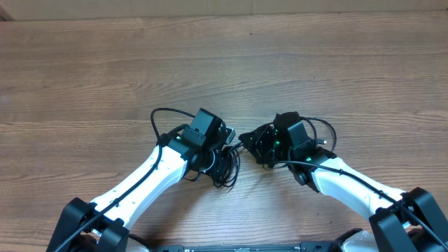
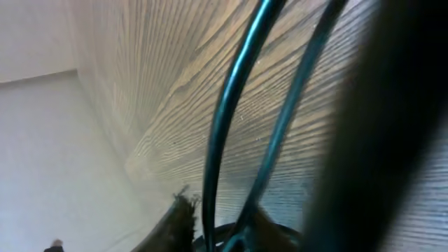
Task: Untangle cables
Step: 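Bring the right gripper back toward the left gripper holding the bundle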
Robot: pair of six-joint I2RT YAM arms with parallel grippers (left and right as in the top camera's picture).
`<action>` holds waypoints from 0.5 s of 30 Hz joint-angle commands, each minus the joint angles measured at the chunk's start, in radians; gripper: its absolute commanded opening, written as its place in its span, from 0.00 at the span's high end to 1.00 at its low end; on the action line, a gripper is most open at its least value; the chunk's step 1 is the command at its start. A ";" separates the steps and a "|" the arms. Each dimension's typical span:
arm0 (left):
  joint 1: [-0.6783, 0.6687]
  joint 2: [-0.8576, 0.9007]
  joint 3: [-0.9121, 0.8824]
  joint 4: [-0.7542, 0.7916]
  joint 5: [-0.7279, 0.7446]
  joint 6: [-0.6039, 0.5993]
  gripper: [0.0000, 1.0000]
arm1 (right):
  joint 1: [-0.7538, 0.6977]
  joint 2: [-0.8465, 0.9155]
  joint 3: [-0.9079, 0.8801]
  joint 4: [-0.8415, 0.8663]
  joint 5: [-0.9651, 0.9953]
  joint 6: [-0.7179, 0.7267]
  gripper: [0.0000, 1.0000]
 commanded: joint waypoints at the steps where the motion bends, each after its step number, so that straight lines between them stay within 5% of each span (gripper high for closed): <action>1: -0.007 -0.019 0.010 0.003 -0.015 0.007 0.96 | 0.005 0.001 0.012 -0.003 0.002 0.042 0.96; 10: -0.006 -0.018 0.010 0.002 -0.079 0.000 0.89 | 0.004 0.001 0.012 -0.004 -0.057 -0.176 0.96; 15: -0.006 -0.018 0.010 0.008 -0.113 -0.015 0.68 | 0.003 0.001 0.012 0.016 -0.141 -0.301 0.96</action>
